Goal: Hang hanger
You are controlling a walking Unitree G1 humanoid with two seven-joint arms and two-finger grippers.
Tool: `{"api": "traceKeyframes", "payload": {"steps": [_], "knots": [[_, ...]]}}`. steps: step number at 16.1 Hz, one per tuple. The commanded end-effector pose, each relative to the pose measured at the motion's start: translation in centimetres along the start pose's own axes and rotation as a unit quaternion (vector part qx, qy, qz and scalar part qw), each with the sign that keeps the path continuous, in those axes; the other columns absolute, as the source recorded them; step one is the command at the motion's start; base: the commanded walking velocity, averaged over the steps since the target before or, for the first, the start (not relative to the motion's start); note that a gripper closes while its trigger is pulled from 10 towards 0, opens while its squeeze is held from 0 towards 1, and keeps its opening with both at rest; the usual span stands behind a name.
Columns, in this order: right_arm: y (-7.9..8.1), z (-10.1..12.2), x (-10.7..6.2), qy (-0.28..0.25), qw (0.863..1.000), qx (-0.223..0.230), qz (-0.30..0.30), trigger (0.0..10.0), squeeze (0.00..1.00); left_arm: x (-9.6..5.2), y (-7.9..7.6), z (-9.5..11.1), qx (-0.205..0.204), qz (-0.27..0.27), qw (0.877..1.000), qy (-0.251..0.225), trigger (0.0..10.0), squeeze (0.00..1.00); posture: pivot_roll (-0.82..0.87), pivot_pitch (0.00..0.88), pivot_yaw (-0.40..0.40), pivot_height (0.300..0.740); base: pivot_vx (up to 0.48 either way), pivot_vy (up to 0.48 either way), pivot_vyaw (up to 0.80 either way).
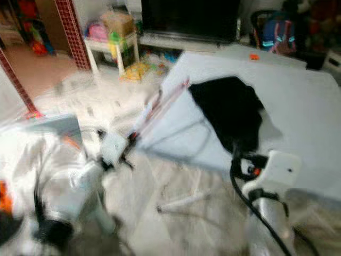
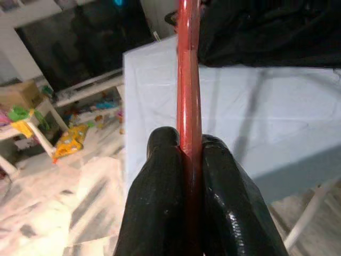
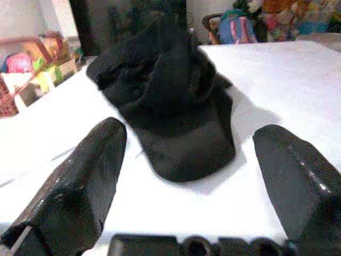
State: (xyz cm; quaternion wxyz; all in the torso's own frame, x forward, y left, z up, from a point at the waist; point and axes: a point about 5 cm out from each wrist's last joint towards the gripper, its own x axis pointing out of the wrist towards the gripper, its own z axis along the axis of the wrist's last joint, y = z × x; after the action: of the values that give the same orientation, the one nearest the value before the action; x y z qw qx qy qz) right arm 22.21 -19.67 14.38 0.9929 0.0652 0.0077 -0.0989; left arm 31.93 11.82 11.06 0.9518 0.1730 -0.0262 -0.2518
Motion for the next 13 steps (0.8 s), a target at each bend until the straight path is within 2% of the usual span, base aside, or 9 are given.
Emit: {"api": "traceKeyframes", "payload": {"steps": [1, 2, 4, 5, 6, 10, 13], "knots": [[0.1, 0.3, 0.1, -0.004, 1.0, -0.002, 0.009, 10.0, 0.0, 0.6, 1.1, 1.0, 0.007, 0.001, 1.0, -0.016, 10.0, 0.0, 0.03, 0.0, -0.043, 0.74, -0.319, 0.0, 0.0], [0.1, 0.3, 0.1, -0.004, 1.0, -0.005, 0.011, 10.0, 0.0, 0.7, 1.2, 1.2, 0.005, -0.004, 1.0, -0.017, 10.0, 0.0, 0.03, 0.0, -0.043, 0.74, -0.319, 0.0, 0.0], [-0.4, 0.0, -0.2, 0.004, 1.0, -0.011, 0.009, 10.0, 0.0, 0.5, 0.4, 1.7, -0.006, -0.07, 0.997, -0.022, 10.0, 0.0, 0.03, 0.0, -0.04, 0.74, -0.332, 0.0, 0.0], [-0.6, 0.0, -0.2, 0.005, 1.0, -0.014, 0.006, 10.0, 0.0, 0.4, 0.3, 1.8, -0.006, -0.08, 0.996, -0.023, 10.0, 0.0, 0.03, 0.0, -0.039, 0.74, -0.341, 0.0, 0.0], [-0.9, -0.1, -0.3, 0.007, 1.0, -0.017, 0.003, 10.0, 0.0, -0.3, -0.4, 1.8, -0.014, -0.11, 0.994, -0.022, 10.0, 0.0, 0.03, 0.0, -0.037, 0.74, -0.341, 0.0, 0.0], [-0.6, -0.3, -0.2, 0.013, 0.999, -0.028, 0.007, 10.0, 0.0, -1.1, -1.8, 1.1, -0.038, -0.133, 0.99, -0.009, 10.0, 0.0, 0.03, 0.0, -0.045, 0.74, -0.318, 0.0, 0.0], [-0.5, -0.3, -0.1, 0.014, 1.0, -0.021, 0.01, 10.0, 0.0, -0.9, -2.2, 1.0, -0.054, -0.137, 0.989, 0.0, 10.0, 0.0, 0.03, 0.0, -0.047, 0.74, 0.0, 0.0, 0.0]]}}
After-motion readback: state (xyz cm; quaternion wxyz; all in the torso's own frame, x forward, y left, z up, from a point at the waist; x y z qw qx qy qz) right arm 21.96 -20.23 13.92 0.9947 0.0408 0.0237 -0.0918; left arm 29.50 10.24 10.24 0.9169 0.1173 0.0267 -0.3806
